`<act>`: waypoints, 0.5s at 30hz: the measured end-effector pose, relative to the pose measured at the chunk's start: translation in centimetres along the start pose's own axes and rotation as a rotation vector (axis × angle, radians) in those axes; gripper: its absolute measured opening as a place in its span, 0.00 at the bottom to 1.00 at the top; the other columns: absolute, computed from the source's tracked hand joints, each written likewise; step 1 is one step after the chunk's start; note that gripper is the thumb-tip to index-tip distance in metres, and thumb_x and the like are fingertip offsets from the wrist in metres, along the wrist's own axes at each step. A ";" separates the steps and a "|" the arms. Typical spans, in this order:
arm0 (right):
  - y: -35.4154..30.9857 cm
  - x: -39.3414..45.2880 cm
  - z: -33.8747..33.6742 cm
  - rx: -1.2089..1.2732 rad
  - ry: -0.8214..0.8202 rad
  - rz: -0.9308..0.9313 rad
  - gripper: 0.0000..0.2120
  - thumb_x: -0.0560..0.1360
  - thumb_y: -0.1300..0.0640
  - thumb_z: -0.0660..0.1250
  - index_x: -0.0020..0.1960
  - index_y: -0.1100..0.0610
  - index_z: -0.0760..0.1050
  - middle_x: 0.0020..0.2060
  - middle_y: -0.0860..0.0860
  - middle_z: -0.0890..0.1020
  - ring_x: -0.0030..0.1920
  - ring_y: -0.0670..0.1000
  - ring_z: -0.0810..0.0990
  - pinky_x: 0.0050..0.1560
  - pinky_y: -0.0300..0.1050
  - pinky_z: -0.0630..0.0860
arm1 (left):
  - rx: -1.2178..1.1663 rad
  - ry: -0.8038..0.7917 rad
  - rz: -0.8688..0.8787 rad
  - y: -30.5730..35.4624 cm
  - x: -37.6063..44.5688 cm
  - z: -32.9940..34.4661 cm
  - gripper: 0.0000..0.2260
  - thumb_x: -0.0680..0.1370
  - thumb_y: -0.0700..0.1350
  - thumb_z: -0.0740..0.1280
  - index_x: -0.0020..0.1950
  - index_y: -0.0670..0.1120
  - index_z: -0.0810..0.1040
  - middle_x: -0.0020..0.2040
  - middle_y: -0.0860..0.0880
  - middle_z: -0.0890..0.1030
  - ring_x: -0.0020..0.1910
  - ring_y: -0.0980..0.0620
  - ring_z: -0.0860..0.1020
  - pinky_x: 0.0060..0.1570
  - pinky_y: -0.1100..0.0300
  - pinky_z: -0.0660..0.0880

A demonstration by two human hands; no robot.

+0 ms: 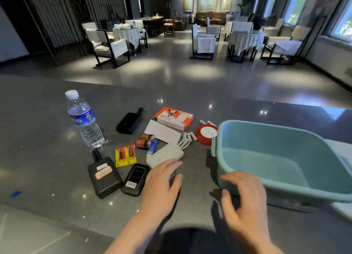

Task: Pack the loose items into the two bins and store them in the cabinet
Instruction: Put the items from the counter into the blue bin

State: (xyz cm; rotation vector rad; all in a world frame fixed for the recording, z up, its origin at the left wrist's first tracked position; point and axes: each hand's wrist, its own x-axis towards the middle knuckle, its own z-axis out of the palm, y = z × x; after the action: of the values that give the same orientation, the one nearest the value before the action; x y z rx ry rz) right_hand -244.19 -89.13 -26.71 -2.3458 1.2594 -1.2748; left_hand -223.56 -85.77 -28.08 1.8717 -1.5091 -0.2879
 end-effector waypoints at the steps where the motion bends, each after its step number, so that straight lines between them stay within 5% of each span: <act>1: -1.3 -0.3 2.1 0.001 -0.092 -0.047 0.13 0.65 0.56 0.64 0.50 0.52 0.77 0.47 0.46 0.79 0.50 0.48 0.75 0.56 0.38 0.66 | 0.021 0.030 -0.054 -1.6 0.1 -0.8 0.16 0.78 0.49 0.63 0.65 0.58 0.74 0.65 0.62 0.72 0.67 0.60 0.67 0.68 0.58 0.63; 5: -5.8 -0.9 9.8 0.013 -0.505 0.022 0.25 0.64 0.41 0.66 0.60 0.43 0.72 0.55 0.42 0.76 0.57 0.44 0.73 0.55 0.38 0.70 | 0.196 0.057 -0.213 -7.3 1.2 -3.6 0.17 0.76 0.48 0.66 0.65 0.55 0.74 0.64 0.56 0.75 0.64 0.53 0.72 0.63 0.55 0.66; 8: -7.4 -0.3 13.0 -0.038 -0.642 0.054 0.33 0.68 0.37 0.67 0.70 0.39 0.61 0.67 0.39 0.67 0.68 0.43 0.64 0.66 0.42 0.63 | 0.300 -0.046 -0.245 -9.9 2.0 -4.5 0.20 0.76 0.54 0.65 0.68 0.56 0.71 0.66 0.55 0.73 0.64 0.51 0.70 0.64 0.55 0.62; 12: -7.9 0.5 14.6 -0.086 -0.639 0.130 0.37 0.68 0.37 0.68 0.73 0.40 0.57 0.70 0.40 0.61 0.69 0.44 0.60 0.69 0.43 0.61 | 0.373 -0.135 -0.234 -11.1 2.6 -4.9 0.24 0.76 0.62 0.60 0.70 0.59 0.65 0.65 0.56 0.71 0.65 0.53 0.66 0.67 0.57 0.52; 15: -7.6 0.2 15.0 -0.033 -0.588 0.238 0.36 0.66 0.40 0.68 0.71 0.40 0.59 0.67 0.38 0.64 0.65 0.41 0.63 0.67 0.40 0.65 | 0.430 -0.148 -0.209 -11.5 2.5 -4.8 0.29 0.71 0.70 0.58 0.69 0.61 0.65 0.60 0.56 0.72 0.62 0.51 0.67 0.67 0.56 0.56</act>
State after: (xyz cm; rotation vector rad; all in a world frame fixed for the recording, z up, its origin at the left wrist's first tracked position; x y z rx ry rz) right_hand -228.26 -87.78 -31.82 -2.2535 1.2954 -0.4403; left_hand -211.31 -85.44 -31.29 2.4013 -1.5658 -0.2114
